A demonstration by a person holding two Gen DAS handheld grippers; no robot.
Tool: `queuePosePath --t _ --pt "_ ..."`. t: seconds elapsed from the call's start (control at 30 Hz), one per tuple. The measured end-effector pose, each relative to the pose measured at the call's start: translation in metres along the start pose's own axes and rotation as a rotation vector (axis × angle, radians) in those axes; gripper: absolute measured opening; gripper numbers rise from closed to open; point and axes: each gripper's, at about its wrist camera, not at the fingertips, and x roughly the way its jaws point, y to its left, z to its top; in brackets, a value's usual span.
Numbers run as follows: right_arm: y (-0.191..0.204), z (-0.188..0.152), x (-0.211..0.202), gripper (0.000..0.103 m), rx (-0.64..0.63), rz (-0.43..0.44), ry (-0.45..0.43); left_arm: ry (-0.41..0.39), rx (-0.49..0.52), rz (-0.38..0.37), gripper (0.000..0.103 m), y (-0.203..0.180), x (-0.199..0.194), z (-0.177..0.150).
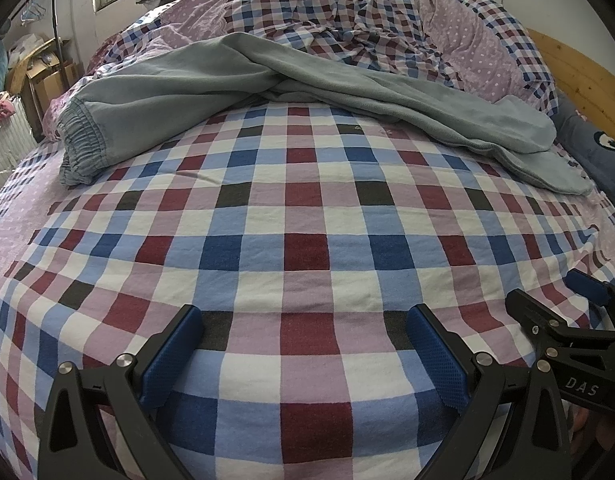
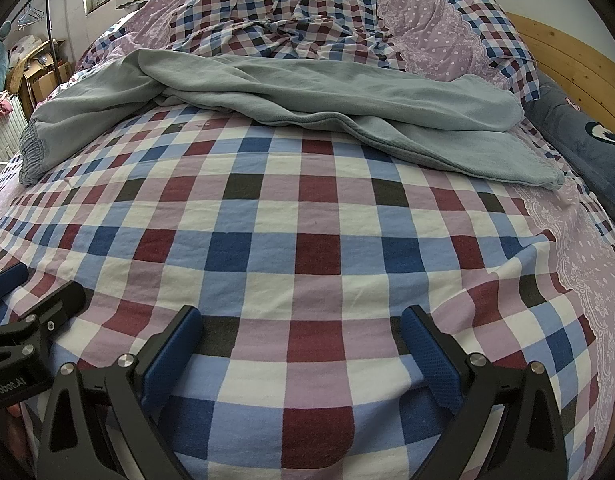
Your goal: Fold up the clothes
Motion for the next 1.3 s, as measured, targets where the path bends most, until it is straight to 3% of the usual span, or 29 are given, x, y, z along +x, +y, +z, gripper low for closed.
queuePosePath --t 1.3 --pt "-0.0025 -0.0009 -0.0009 0.102 0.003 0.001 0.003 0.015 0.012 -0.006 0.103 0.0066 -0.0005 -0.0003"
